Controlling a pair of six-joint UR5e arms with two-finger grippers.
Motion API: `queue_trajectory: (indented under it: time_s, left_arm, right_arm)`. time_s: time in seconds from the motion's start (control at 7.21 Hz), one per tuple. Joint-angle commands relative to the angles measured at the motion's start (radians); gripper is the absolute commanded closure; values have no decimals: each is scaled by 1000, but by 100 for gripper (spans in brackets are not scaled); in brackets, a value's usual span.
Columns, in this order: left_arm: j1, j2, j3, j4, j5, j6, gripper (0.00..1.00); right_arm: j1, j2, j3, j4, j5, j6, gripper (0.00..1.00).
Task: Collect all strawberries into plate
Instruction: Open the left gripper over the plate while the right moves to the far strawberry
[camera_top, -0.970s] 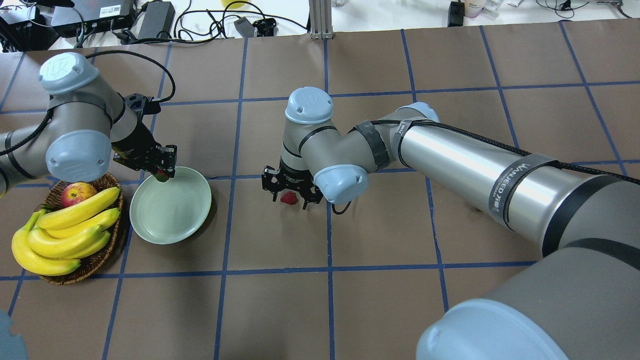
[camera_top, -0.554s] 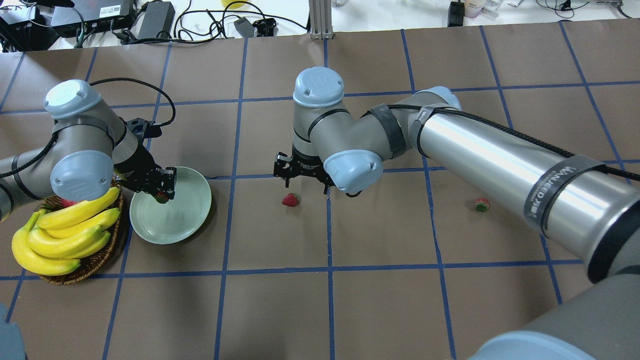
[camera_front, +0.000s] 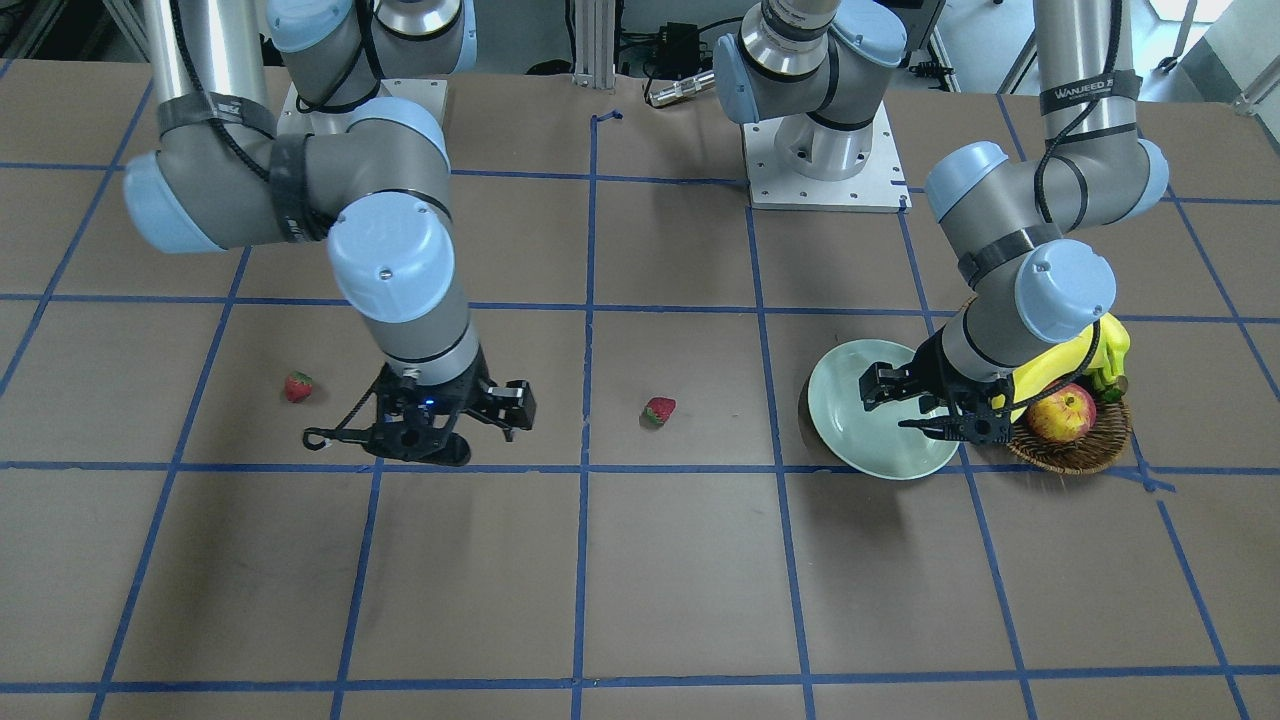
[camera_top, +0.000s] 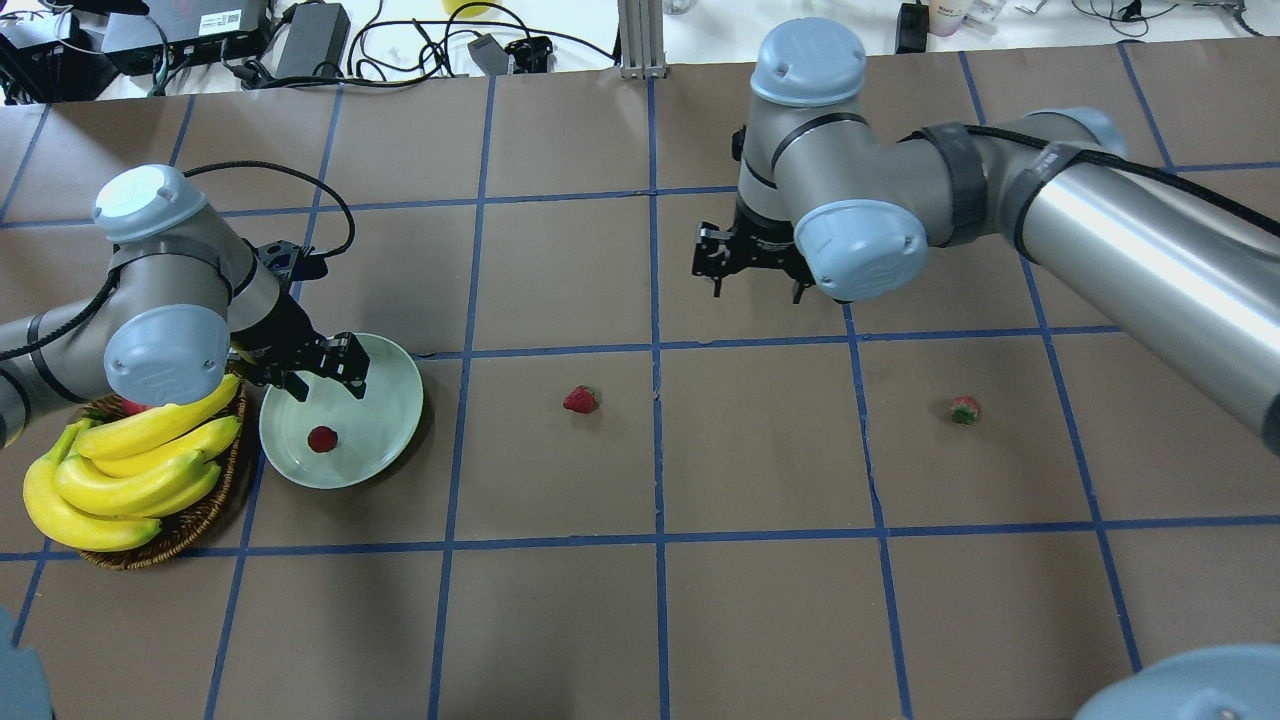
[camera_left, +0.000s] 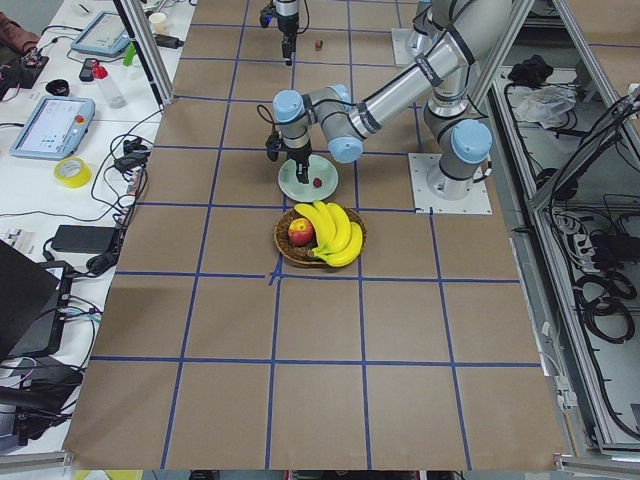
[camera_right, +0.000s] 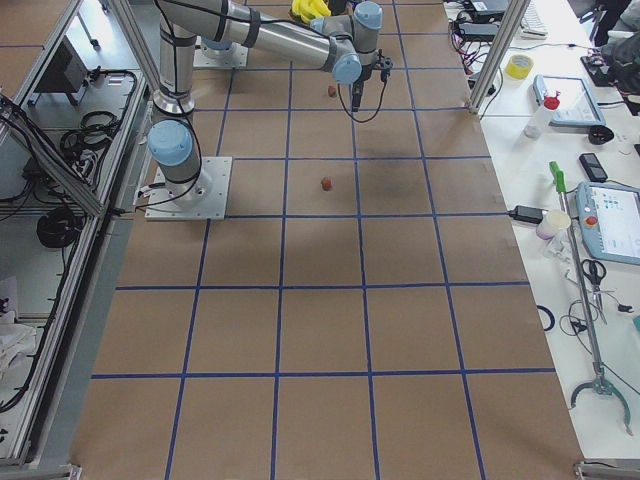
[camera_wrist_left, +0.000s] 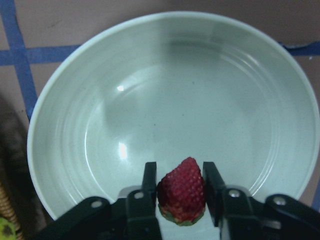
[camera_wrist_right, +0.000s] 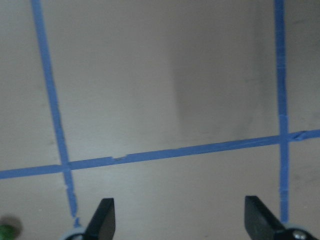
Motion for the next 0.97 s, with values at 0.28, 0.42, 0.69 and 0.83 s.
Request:
queue_trajectory:
  time_s: [0.28, 0.42, 0.69, 0.83]
  left_arm:
    - [-316, -9, 145, -73, -8, -513, 0]
    - [-382, -25, 140, -59, -28, -653, 0]
    - [-450, -69, 128, -21, -22, -793, 0]
    - [-493, -98, 117, 25, -21, -917, 0]
  right_arm:
    - [-324, -106, 330, -161, -60, -349, 14]
    - [-331, -104, 362, -214, -63, -378, 15]
    - [-357, -103, 396, -214, -63, -398, 15]
    - [-359, -100, 414, -218, -60, -398, 16]
